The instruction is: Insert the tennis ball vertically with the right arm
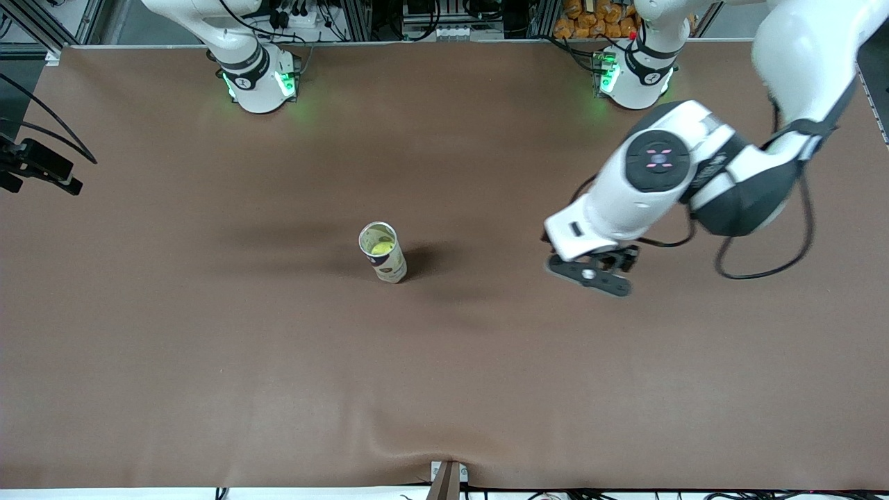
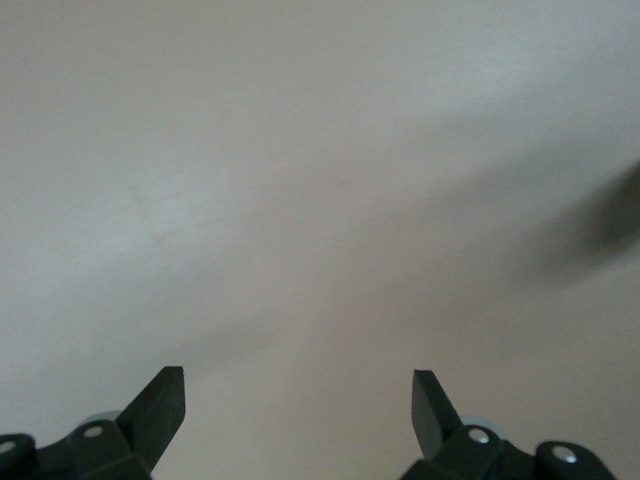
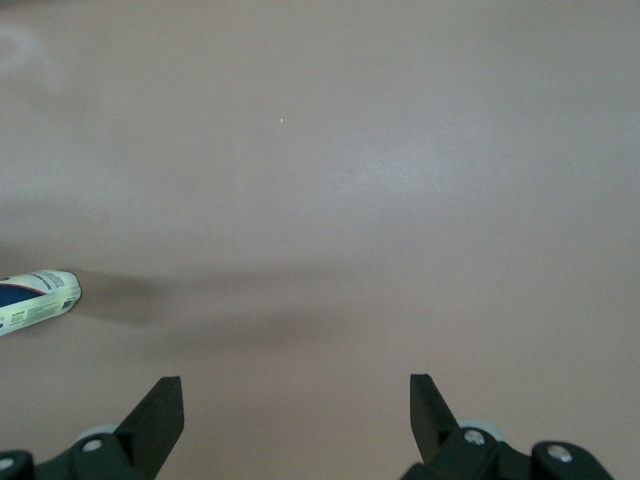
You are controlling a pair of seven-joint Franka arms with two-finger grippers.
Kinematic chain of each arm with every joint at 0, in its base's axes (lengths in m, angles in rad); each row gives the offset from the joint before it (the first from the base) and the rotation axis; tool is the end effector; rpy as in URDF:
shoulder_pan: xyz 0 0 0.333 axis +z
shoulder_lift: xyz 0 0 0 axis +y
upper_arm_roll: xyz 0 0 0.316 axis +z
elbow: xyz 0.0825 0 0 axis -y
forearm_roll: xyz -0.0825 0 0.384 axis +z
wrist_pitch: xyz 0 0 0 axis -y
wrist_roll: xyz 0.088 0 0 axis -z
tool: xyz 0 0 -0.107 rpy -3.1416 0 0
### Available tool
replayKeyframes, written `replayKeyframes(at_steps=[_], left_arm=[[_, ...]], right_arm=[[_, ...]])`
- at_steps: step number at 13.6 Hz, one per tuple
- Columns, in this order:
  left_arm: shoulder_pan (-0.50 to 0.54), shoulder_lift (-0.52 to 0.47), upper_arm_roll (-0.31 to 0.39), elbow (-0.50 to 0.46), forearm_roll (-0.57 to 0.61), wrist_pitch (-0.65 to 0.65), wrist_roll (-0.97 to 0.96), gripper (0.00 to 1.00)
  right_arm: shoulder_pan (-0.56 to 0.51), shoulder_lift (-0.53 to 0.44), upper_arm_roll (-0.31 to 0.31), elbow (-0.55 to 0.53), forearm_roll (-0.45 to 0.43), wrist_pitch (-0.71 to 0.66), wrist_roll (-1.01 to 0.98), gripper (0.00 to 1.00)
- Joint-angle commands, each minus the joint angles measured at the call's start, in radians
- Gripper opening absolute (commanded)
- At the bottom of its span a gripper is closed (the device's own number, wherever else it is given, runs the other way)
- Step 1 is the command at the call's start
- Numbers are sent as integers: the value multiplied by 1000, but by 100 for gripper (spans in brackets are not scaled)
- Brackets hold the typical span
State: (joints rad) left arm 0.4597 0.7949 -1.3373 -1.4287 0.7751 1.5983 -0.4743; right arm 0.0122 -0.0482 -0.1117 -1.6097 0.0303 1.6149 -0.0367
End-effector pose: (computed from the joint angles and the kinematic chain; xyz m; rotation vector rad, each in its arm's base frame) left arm 0.6054 -0.2801 0.4650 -3.0607 0.5758 0.0401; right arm 0.5415 -0.0525 0.6364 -3.1069 0.0984 -0.0861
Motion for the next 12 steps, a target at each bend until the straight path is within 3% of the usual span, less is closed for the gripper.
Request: replayKeyframes(at_steps=[1,5,12], left_arm=[[16,-42,-11,7,3,-72,-9,100],[69,-57,-11,39,-7,-95,-6,100],[63,-86,6,42,-14,-141,-12,100]], right_arm=[[44,-2,-12,5,-13,-15,-5,100],[35,-1,-13,8,-13,-32,3,100],[32,-19,-16,14,-16,-75,12,100]])
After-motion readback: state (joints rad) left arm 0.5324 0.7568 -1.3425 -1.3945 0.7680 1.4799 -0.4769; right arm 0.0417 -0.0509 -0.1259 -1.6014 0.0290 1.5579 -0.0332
